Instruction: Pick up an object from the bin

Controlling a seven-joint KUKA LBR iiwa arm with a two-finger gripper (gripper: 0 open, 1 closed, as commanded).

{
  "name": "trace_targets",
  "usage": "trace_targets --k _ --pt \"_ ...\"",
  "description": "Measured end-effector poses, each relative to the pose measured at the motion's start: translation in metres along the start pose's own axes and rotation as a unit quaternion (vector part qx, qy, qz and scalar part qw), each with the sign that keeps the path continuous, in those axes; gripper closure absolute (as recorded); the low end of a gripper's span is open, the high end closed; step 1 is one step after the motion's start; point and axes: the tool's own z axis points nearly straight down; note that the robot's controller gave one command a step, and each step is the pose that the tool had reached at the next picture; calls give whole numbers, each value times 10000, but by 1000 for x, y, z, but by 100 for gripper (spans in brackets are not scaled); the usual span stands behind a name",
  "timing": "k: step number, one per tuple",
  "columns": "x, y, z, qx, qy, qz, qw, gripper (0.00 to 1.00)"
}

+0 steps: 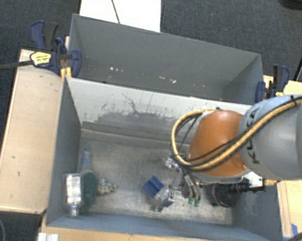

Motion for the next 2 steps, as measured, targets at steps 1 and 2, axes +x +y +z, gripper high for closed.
trace_targets --k 1,2 --pt "25 31 -2 -10 5 221 9998 0" --pt "25 30 -3 -14 6 253 9997 100"
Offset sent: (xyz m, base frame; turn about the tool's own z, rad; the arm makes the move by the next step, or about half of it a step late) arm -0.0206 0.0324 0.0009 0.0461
